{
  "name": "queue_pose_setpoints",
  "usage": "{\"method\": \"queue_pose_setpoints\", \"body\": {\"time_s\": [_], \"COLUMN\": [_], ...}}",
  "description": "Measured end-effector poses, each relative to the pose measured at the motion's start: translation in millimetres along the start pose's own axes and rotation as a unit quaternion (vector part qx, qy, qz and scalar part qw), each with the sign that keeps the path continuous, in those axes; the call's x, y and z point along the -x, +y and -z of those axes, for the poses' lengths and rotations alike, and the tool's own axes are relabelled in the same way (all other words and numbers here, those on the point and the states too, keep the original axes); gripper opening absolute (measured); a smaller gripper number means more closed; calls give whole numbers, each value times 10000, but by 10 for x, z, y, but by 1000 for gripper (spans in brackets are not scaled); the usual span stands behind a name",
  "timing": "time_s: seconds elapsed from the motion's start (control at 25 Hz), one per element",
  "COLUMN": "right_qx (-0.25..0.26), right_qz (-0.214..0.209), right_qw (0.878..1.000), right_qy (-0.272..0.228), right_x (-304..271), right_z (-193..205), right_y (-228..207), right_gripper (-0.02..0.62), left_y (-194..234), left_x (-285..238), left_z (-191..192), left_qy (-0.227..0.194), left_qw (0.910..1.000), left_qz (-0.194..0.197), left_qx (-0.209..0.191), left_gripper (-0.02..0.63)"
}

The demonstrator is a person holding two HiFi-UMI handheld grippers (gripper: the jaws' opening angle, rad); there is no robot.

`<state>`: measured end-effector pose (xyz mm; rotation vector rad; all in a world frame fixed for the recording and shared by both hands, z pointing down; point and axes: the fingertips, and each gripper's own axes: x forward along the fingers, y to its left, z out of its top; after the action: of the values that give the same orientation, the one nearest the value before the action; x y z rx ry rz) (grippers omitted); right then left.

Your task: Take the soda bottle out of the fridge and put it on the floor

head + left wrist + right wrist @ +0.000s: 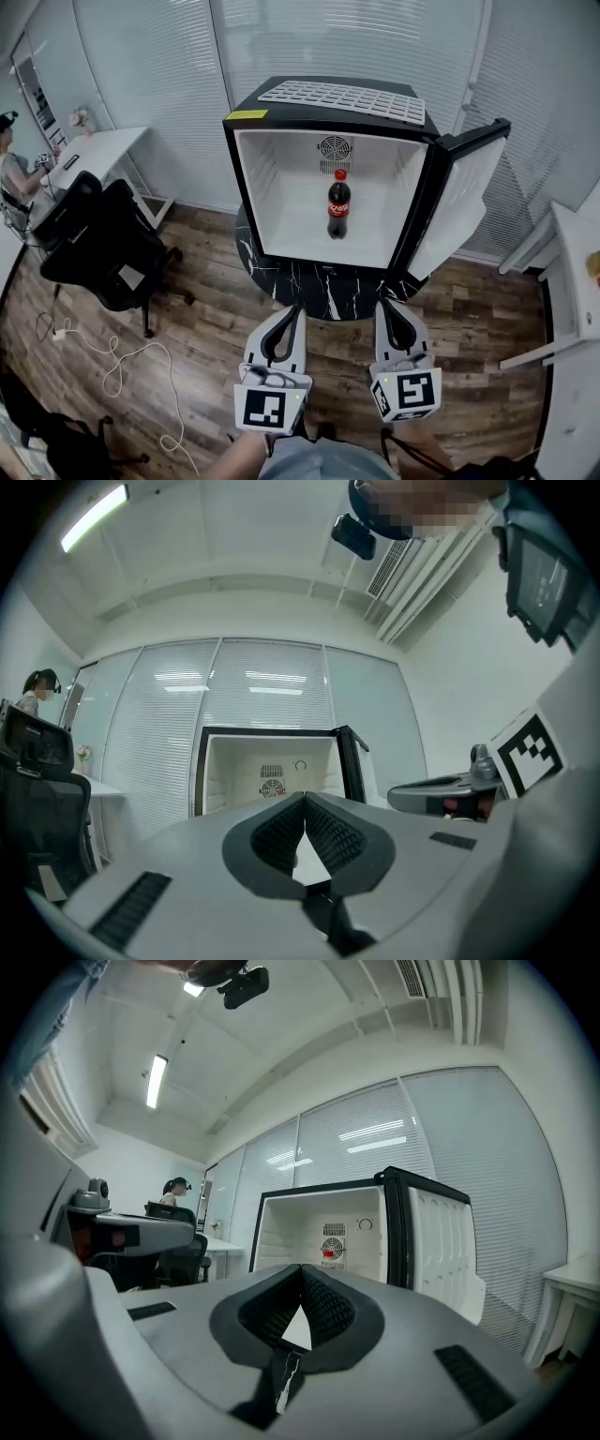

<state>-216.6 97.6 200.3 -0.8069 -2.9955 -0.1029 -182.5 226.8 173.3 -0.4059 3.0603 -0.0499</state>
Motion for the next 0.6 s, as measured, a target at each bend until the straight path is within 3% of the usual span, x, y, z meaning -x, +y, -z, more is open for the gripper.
{"method": "queue_pose_setpoints", "body": {"time_s": [0.6], "right_qx": [122], "right_qz": [554], "right_qw": [9982], "right_qy": [197], "right_x": [-1816], "right_z": [-71], "right_y": [-325], "right_gripper": [14], "left_y": [1083], "left_x": [-1702], "left_z": [203], "left_qy": [11], "left_qw": [9982], "left_qz": [575], "left_qx": [173], "left_gripper": [17]}}
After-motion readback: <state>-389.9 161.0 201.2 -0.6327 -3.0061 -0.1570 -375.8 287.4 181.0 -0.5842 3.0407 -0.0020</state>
